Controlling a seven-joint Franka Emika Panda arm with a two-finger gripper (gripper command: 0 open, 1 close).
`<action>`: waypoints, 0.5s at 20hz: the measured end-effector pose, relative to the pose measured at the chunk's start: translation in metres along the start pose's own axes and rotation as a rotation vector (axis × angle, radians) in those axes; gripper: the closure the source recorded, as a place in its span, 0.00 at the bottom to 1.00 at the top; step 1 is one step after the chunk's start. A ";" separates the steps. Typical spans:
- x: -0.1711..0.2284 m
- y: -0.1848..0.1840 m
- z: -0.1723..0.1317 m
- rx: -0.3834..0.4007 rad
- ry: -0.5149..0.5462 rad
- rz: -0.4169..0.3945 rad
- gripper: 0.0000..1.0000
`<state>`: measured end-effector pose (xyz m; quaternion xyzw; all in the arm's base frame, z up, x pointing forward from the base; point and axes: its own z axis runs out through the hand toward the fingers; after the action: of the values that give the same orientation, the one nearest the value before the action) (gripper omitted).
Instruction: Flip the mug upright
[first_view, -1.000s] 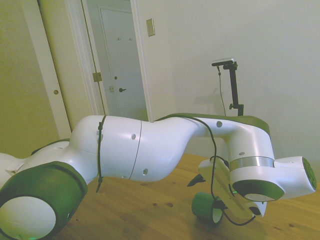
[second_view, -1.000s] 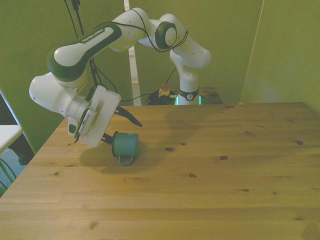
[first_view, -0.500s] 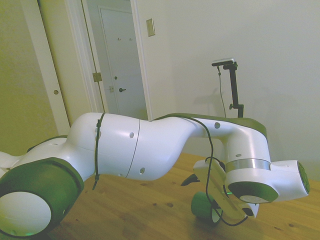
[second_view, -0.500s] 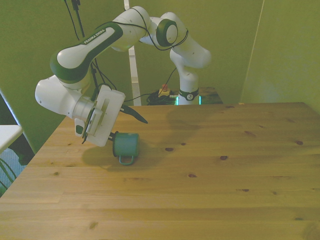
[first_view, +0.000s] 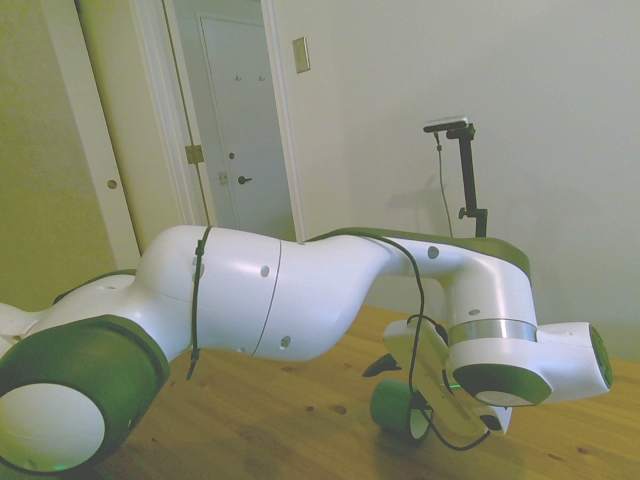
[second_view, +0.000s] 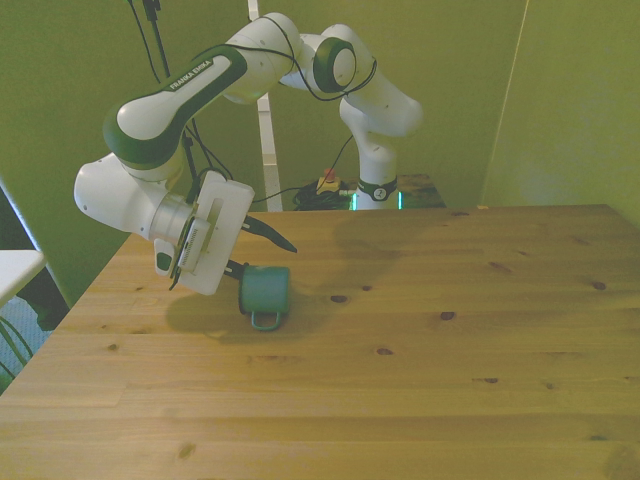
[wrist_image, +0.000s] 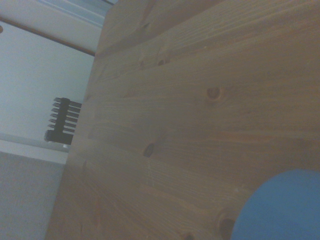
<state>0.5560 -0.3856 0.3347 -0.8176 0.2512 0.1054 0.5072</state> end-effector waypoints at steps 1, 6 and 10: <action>0.000 -0.001 0.001 0.001 -0.002 -0.002 1.00; 0.001 -0.002 0.006 0.002 -0.012 -0.012 1.00; 0.000 -0.005 0.008 -0.001 -0.013 -0.019 1.00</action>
<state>0.5593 -0.3767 0.3354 -0.8195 0.2400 0.1061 0.5094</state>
